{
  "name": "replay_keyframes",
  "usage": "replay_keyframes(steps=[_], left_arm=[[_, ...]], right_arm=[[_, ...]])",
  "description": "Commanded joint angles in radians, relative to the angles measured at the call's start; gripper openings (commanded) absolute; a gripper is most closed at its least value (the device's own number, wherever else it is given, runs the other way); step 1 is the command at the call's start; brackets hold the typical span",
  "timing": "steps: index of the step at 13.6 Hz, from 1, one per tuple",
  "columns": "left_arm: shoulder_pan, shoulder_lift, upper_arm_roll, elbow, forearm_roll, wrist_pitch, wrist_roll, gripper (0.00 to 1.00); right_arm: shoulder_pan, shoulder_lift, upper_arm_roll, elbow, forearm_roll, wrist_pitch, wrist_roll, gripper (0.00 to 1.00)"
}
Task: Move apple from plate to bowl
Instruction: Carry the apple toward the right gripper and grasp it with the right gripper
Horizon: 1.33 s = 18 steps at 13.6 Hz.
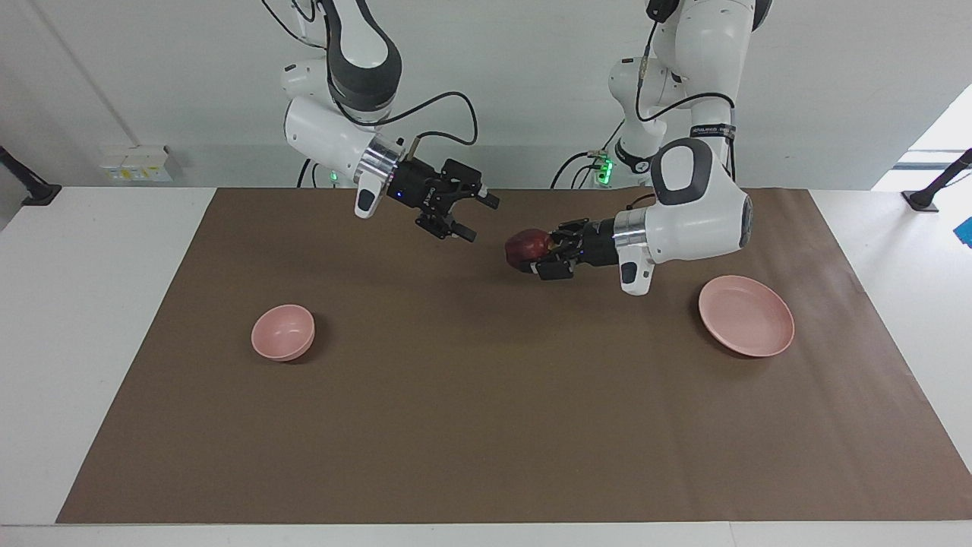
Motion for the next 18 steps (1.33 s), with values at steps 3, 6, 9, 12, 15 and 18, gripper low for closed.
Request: replay_keyframes(steps=[3, 6, 9, 12, 15, 18], left_arm=[[0.004, -0.02, 0.005, -0.023, -0.11, -0.031, -0.012, 0.0], [-0.002, -0.029, -0.004, -0.052, -0.187, -0.047, -0.012, 0.0], [-0.01, -0.043, -0.025, -0.069, -0.245, -0.039, -0.012, 0.0], [-0.012, -0.045, -0.056, -0.071, -0.265, 0.007, -0.012, 0.0], [-0.012, -0.045, -0.082, -0.071, -0.287, 0.05, -0.012, 0.0], [-0.018, -0.045, -0.088, -0.071, -0.287, 0.065, -0.012, 0.0]], right_arm=[[-0.013, 0.021, 0.003, -0.011, 0.035, 0.021, -0.071, 1.0], [-0.006, 0.03, 0.003, 0.002, 0.035, 0.045, -0.064, 1.0], [0.002, 0.032, 0.005, 0.009, 0.039, 0.051, -0.047, 1.0], [0.02, 0.03, 0.017, 0.009, 0.039, 0.076, -0.03, 1.0], [0.045, 0.019, 0.017, -0.004, 0.039, 0.07, -0.022, 1.0], [0.047, 0.019, 0.017, -0.004, 0.039, 0.071, -0.007, 1.0]])
